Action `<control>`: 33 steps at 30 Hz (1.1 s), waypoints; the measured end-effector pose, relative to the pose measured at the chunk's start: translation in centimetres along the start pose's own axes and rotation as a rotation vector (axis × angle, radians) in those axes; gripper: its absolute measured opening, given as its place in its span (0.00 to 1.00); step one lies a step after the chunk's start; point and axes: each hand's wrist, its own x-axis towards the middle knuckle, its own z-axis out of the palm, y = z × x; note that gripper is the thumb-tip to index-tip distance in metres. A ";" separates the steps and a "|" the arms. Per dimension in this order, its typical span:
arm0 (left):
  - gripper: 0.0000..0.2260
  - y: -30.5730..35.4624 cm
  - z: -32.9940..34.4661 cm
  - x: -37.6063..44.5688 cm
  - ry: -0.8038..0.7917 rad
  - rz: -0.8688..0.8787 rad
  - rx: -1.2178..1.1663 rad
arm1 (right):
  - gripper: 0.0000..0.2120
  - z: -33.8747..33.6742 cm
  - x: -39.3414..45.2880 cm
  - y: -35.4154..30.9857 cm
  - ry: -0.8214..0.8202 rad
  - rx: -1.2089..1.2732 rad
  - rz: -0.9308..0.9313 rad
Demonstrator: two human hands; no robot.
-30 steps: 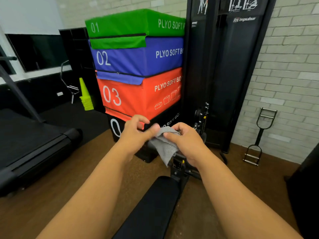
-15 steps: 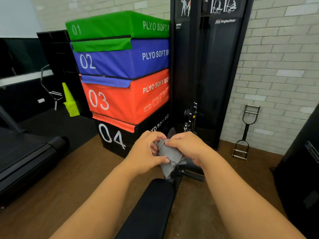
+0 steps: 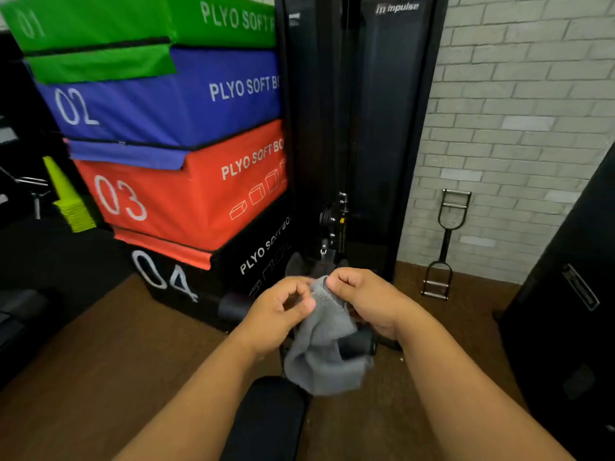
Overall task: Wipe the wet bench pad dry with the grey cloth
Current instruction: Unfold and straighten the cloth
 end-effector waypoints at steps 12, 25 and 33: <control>0.08 -4.0 2.0 14.3 0.261 -0.182 -0.200 | 0.19 -6.6 11.0 5.3 -0.083 0.031 0.050; 0.19 -9.8 -1.1 21.1 -0.193 -0.173 0.093 | 0.19 -8.4 17.0 8.0 0.017 -0.219 0.074; 0.09 -14.2 4.1 25.3 0.010 -0.191 0.303 | 0.06 -8.8 19.6 11.7 0.334 -0.526 0.236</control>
